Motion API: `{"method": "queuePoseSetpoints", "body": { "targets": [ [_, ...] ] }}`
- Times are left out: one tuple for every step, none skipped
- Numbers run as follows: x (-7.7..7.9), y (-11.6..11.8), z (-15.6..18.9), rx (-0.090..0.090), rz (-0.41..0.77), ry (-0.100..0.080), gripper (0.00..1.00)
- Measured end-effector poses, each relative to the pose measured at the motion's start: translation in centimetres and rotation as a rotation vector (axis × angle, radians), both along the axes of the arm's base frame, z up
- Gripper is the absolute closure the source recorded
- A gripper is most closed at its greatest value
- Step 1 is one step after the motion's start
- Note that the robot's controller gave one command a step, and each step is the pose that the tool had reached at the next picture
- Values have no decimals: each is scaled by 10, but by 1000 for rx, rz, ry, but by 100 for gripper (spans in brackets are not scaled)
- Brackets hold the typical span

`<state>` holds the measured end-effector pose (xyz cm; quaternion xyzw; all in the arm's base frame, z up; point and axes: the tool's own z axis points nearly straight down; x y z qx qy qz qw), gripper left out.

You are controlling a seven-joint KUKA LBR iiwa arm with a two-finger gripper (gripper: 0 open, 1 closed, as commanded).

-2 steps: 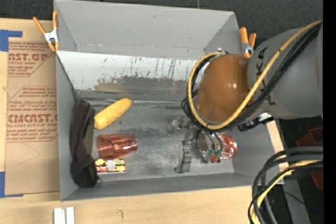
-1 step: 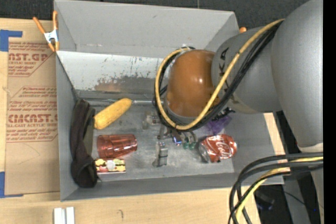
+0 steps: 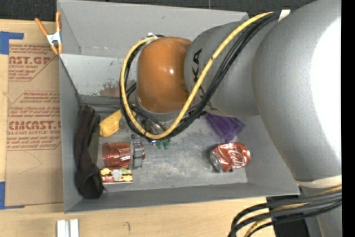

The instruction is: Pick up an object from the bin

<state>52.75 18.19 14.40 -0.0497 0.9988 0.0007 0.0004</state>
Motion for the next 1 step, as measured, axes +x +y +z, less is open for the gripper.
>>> {"method": "queuePoseSetpoints", "body": {
  "targets": [
    [-8,3,9,0,250,-1,0]
  ]
}}
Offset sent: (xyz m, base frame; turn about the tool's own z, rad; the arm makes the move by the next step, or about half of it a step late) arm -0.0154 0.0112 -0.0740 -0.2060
